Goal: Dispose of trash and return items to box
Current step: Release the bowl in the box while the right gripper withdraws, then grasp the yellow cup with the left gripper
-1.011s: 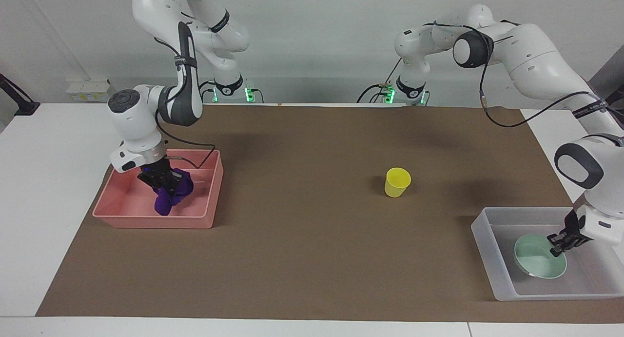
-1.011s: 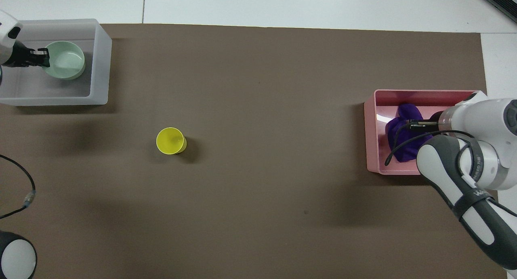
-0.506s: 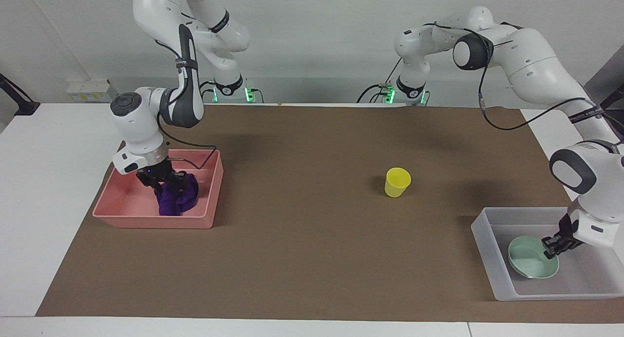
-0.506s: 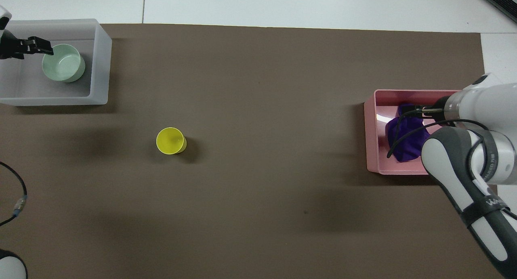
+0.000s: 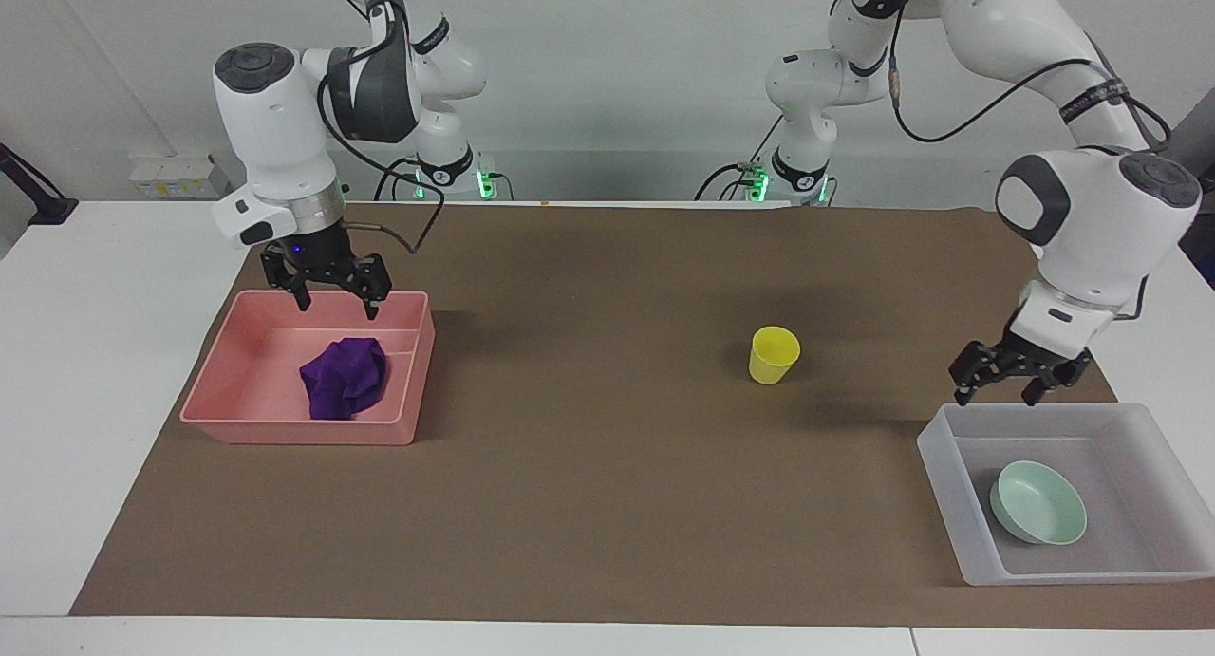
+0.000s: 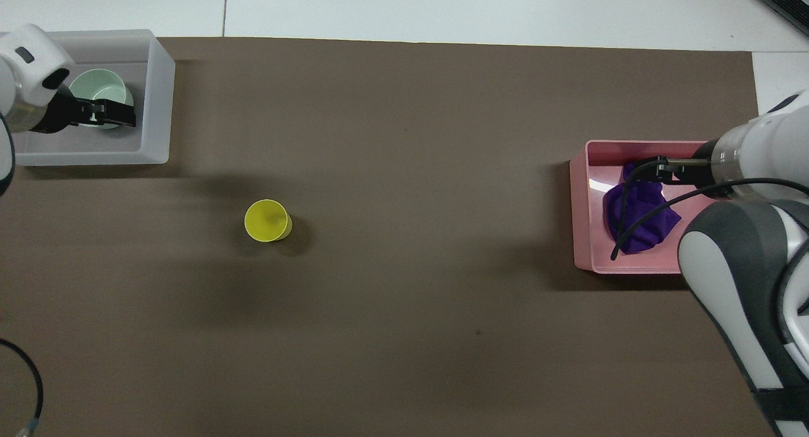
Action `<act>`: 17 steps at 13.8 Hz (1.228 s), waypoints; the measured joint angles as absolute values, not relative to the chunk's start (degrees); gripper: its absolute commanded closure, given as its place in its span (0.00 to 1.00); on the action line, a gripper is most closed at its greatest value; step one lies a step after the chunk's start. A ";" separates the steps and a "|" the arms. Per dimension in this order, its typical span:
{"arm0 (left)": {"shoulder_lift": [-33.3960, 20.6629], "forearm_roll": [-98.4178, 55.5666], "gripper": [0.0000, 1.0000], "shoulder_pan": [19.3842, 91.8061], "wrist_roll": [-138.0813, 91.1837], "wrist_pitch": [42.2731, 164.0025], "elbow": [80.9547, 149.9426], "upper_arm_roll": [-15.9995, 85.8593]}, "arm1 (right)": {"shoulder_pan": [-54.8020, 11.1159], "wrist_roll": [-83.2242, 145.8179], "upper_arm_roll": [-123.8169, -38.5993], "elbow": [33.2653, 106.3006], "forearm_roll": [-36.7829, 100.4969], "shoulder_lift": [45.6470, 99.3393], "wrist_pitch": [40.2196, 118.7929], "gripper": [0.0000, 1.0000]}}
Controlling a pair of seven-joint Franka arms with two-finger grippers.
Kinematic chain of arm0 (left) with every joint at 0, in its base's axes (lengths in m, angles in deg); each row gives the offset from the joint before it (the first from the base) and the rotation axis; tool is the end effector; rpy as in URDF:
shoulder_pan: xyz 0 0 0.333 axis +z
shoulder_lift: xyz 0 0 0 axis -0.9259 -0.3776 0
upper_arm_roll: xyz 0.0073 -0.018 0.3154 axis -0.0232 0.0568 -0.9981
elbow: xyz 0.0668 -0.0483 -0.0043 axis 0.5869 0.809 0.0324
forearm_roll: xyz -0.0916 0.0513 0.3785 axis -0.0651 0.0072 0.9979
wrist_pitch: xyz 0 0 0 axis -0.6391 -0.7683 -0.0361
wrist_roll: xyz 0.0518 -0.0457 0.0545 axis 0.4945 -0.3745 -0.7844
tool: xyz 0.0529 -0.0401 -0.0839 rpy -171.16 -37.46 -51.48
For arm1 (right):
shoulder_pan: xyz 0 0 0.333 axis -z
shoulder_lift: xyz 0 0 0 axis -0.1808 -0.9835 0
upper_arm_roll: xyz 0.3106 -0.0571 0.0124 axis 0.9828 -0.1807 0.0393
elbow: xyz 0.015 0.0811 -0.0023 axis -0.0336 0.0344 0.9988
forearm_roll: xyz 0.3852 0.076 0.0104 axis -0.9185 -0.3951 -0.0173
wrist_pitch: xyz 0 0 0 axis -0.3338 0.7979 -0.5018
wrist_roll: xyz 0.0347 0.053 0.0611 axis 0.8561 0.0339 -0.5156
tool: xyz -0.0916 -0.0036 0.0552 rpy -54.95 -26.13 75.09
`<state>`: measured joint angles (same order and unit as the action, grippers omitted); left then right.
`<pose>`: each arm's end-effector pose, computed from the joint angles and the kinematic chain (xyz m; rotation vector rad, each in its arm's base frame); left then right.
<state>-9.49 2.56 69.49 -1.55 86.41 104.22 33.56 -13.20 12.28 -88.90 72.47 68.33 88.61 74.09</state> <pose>0.6459 0.0005 0.4730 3.1087 -0.1577 0.2905 0.5695 0.0160 0.5324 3.0468 -0.1800 0.1899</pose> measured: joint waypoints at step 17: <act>-1.09 2.56 1.00 52.62 -10.09 105.13 132.86 33.80 | -12.13 14.10 -89.35 57.73 65.03 90.85 52.65 0.00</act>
